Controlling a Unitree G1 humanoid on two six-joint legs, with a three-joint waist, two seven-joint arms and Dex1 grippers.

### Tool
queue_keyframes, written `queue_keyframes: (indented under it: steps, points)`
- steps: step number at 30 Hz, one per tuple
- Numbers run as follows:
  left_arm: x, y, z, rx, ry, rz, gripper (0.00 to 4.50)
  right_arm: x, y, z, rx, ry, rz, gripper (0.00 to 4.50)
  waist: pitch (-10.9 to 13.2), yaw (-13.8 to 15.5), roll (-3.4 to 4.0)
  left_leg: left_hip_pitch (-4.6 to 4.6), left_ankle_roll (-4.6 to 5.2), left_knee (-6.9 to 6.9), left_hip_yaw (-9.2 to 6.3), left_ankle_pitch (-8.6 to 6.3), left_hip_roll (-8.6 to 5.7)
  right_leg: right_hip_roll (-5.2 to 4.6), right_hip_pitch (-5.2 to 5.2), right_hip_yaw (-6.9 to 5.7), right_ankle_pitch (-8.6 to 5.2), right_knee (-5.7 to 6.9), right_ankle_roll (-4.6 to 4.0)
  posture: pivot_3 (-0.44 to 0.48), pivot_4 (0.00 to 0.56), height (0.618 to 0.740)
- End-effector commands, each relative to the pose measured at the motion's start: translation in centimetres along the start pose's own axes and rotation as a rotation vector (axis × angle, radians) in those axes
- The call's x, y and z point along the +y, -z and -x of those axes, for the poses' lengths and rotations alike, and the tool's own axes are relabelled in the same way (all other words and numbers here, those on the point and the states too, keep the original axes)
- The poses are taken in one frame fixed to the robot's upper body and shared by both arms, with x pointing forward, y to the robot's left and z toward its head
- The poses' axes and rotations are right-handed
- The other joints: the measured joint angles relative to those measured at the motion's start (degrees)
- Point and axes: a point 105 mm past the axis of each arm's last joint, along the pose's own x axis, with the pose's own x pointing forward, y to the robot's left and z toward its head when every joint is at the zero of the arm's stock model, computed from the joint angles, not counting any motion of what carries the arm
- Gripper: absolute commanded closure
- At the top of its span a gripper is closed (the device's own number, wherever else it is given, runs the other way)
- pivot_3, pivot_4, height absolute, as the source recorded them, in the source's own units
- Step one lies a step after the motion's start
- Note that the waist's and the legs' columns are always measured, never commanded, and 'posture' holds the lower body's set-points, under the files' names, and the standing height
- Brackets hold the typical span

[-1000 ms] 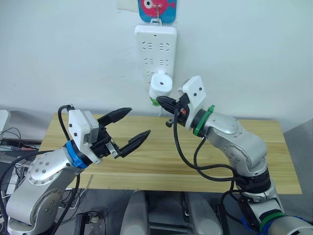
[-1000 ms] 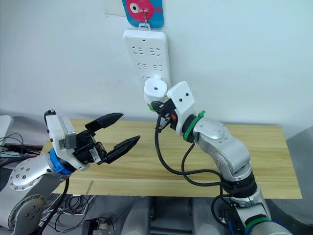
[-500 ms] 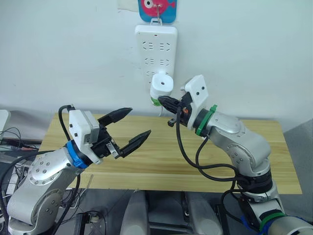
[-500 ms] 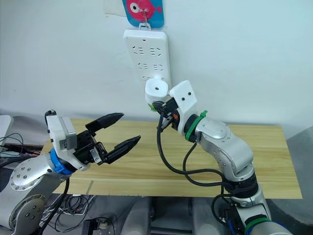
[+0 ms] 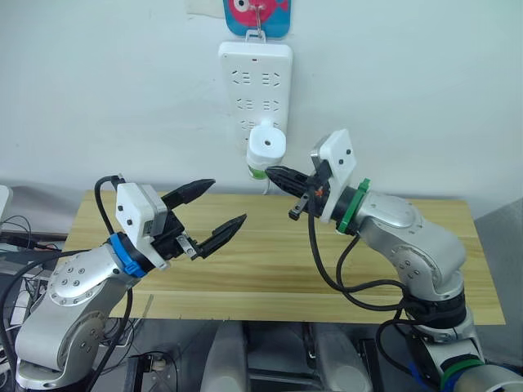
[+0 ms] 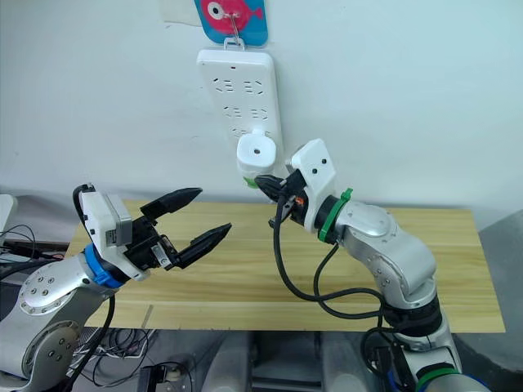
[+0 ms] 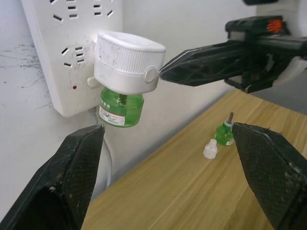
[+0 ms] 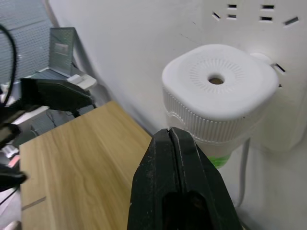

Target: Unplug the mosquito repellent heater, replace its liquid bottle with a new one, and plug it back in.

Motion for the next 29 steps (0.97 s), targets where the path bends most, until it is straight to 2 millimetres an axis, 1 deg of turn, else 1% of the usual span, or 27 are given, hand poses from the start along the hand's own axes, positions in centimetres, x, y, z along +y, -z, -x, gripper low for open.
queue_keyframes:
  steps: [1, 4, 5, 6, 7, 10, 12, 13, 15, 18, 19, 22, 24, 29]
  points:
    - [0.3, -0.3, 0.3, 0.001, 0.004, -0.013, 0.02, 1.3, -1.1, 1.0, -0.051, -0.077, 0.011, 4.5, 0.0, 0.01, 0.0, -0.01, 0.0, -0.04, 0.01, 0.0, 0.01, 0.0, 0.0, -0.02, 0.05, -0.09, -0.19, -0.088, 0.327, 0.74]
    - [1.2, 0.8, 0.9, 0.062, -0.017, 0.051, 0.02, 1.3, -0.6, 2.5, -0.023, -0.102, 0.026, 4.5, 0.0, 0.06, 0.0, -0.11, -0.06, -0.27, 0.06, -0.02, 0.02, -0.01, 0.0, -0.05, -0.02, -0.46, -0.15, -0.075, 0.321, 0.74]
    - [2.0, 1.5, 1.4, 0.109, -0.058, 0.073, 0.02, 0.8, -0.1, 3.8, 0.005, -0.099, 0.034, 4.5, 0.0, 0.08, 0.0, -0.13, -0.09, -0.27, 0.07, -0.08, 0.01, -0.03, 0.0, -0.05, -0.08, -0.47, -0.09, -0.075, 0.321, 0.74]
    - [2.7, 2.2, 1.9, 0.151, -0.09, 0.086, 0.0, 0.3, 0.3, 4.8, 0.031, -0.093, 0.039, 4.14, 0.0, 0.14, 0.0, -0.17, -0.06, -0.27, 0.08, -0.16, 0.01, -0.04, 0.0, -0.05, -0.11, -0.57, -0.08, -0.07, 0.314, 0.74]
    - [3.4, 2.8, 2.4, 0.203, -0.12, 0.071, 0.0, -0.6, 0.7, 5.9, 0.058, -0.065, 0.057, 3.95, -0.01, 0.3, -0.01, -0.2, -0.04, -0.3, 0.1, -0.19, 0.0, -0.06, 0.0, -0.07, -0.12, -0.65, -0.08, -0.067, 0.31, 0.74]
    - [5.5, 4.0, 4.0, 0.328, -0.188, 0.006, 0.0, -3.5, 1.4, 8.8, 0.13, 0.02, 0.104, 2.91, -0.02, 0.33, -0.04, -0.27, 0.01, -0.31, 0.11, -0.23, -0.03, -0.08, 0.01, -0.09, -0.12, -0.85, -0.07, -0.062, 0.297, 0.74]
    - [7.0, 3.9, 5.0, 0.359, -0.225, -0.042, 0.0, -5.2, 1.5, 10.4, 0.158, 0.078, 0.121, 2.19, -0.04, 0.22, -0.05, -0.25, 0.04, -0.3, 0.12, -0.25, -0.03, -0.08, 0.02, -0.08, -0.12, -0.81, -0.08, -0.063, 0.288, 0.74]
    - [8.0, 3.6, 5.6, 0.371, -0.248, -0.065, 0.0, -6.1, 1.6, 11.5, 0.172, 0.105, 0.146, 1.82, -0.07, 0.2, -0.06, -0.22, 0.04, -0.29, 0.15, -0.25, -0.02, -0.07, 0.02, -0.06, -0.12, -0.77, -0.08, -0.061, 0.276, 0.74]
    - [9.5, 3.4, 6.4, 0.397, -0.275, -0.085, 0.0, -7.9, 1.9, 13.5, 0.21, 0.153, 0.166, 1.12, -0.12, 0.27, -0.1, -0.18, 0.03, -0.28, 0.17, -0.24, -0.01, -0.07, 0.02, -0.06, -0.12, -0.71, -0.08, -0.058, 0.27, 0.74]
    - [11.3, 4.3, 7.7, 0.45, -0.289, -0.092, 0.0, -10.8, 3.7, 17.0, 0.306, 0.265, 0.18, 0.02, -0.28, 0.32, -0.2, -0.17, 0.0, -0.24, 0.22, -0.22, -0.03, -0.07, 0.05, -0.06, -0.12, -0.71, -0.08, -0.055, 0.252, 0.74]
    - [11.6, 4.6, 8.0, 0.46, -0.288, -0.094, 0.0, -11.3, 3.9, 17.6, 0.313, 0.29, 0.177, 0.02, -0.34, 0.32, -0.22, -0.17, -0.01, -0.24, 0.24, -0.22, -0.05, -0.08, 0.06, -0.05, -0.12, -0.73, -0.08, -0.058, 0.244, 0.74]
    - [12.0, 5.2, 8.1, 0.475, -0.264, -0.097, 0.0, -11.9, 4.1, 18.4, 0.317, 0.296, 0.195, 0.02, -0.37, 0.06, -0.23, -0.17, -0.02, -0.23, 0.27, -0.21, -0.05, -0.1, 0.07, -0.04, -0.12, -0.74, -0.08, -0.066, 0.237, 0.74]
    - [12.3, 5.2, 7.9, 0.46, -0.251, -0.087, 0.0, -12.2, 3.8, 18.6, 0.304, 0.311, 0.196, 0.02, -0.37, 0.05, -0.23, -0.17, -0.03, -0.2, 0.27, -0.2, -0.03, -0.09, 0.04, -0.04, -0.12, -0.64, -0.08, -0.074, 0.233, 0.74]
    - [12.6, 5.1, 7.1, 0.451, -0.228, -0.088, 0.0, -12.0, 3.8, 18.4, 0.297, 0.311, 0.205, 0.02, -0.59, 0.05, -0.29, -0.13, -0.05, 0.0, 0.27, -0.19, -0.03, -0.08, 0.04, -0.03, -0.12, -0.36, -0.08, -0.083, 0.228, 0.74]
